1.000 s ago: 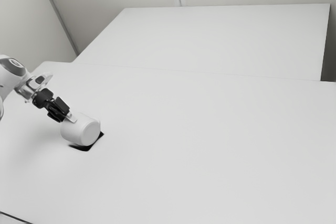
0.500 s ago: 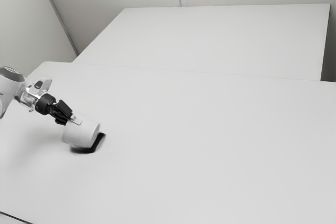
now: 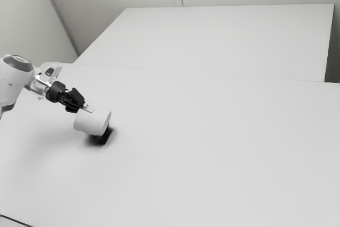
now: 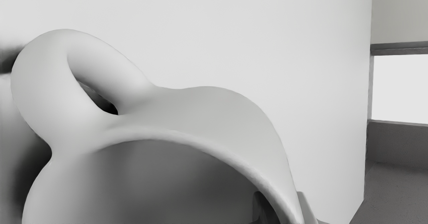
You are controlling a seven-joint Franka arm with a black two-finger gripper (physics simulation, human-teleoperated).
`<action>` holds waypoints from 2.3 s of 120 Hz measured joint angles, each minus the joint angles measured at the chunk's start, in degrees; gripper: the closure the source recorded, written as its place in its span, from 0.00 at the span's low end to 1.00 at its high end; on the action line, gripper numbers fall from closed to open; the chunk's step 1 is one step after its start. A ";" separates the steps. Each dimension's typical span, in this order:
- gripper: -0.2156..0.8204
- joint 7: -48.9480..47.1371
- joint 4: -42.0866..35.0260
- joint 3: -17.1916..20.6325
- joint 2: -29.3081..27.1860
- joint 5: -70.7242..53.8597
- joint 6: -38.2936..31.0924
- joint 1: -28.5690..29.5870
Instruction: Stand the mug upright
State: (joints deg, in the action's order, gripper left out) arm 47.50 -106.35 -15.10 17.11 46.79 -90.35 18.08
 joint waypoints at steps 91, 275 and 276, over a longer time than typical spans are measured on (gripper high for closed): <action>0.96 -50.64 -13.42 -0.33 -12.04 -31.29 -25.91 -19.84; 0.44 -87.63 -10.32 -4.14 -5.97 -43.26 -29.14 -32.60; 0.43 -87.66 -10.27 -4.14 -5.99 -43.25 -29.14 -32.60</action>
State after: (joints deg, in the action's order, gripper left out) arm -40.16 -116.62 -19.25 11.12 3.54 -119.49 -14.52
